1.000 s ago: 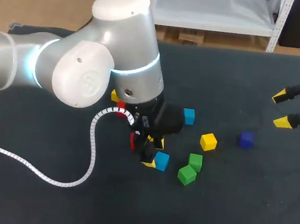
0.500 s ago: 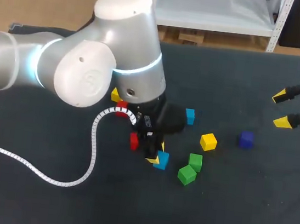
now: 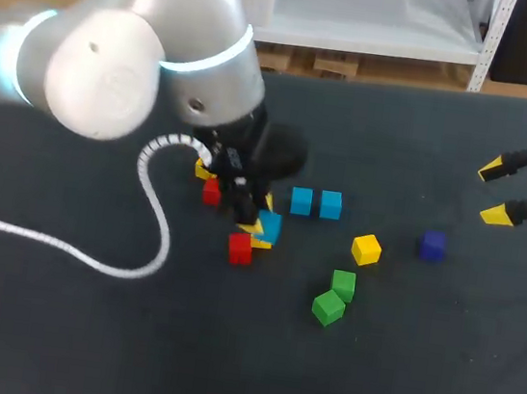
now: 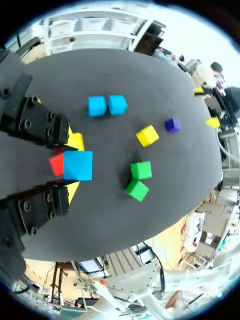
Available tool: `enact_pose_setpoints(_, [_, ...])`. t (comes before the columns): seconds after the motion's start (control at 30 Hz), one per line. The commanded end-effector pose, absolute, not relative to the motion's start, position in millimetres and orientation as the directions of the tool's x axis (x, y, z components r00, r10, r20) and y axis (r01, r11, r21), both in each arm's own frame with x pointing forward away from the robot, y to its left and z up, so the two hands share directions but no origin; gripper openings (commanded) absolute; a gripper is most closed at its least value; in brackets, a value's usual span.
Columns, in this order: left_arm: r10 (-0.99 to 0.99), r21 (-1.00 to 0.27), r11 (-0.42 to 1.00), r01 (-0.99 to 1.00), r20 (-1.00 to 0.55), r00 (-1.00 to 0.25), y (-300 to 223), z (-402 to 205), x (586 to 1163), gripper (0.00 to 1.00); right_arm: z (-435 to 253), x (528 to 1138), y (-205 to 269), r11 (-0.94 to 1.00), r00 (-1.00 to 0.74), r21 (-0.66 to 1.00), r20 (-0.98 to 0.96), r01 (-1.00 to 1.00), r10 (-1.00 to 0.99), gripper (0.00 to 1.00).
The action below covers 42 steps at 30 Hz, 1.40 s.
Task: Place the blue cubes, place green cubes on the blue cubes, place the yellow cubes on the green cubes, then place the red cubes on the yellow cubes, and place purple cube on the red cubes.
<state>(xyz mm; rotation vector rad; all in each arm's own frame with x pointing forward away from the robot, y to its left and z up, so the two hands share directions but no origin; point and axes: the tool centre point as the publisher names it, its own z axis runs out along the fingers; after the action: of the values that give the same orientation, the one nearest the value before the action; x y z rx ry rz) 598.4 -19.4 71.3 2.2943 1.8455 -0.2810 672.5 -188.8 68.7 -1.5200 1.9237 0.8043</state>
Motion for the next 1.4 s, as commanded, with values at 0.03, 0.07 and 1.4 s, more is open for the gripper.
enact_pose_setpoints(0.03, [0.967,-0.002,-0.145,0.989,-0.210,0.141,-6.2,84.6,619.4,0.00,68.3,672.8,-188.7,0.179,-0.205,0.115,-0.737,-0.977,-0.644,1.00])
enact_pose_setpoints(0.07, [0.967,0.003,-0.132,0.991,-0.217,0.130,-3.4,85.5,625.0,0.00,68.3,672.8,-188.7,0.179,-0.205,0.115,-0.737,-0.977,-0.644,1.00])
enact_pose_setpoints(1.4, [0.971,0.023,-0.034,0.999,-0.236,0.039,-22.9,16.5,697.5,0.00,68.3,672.8,-188.7,0.179,-0.205,0.115,-0.737,-0.977,-0.644,1.00])
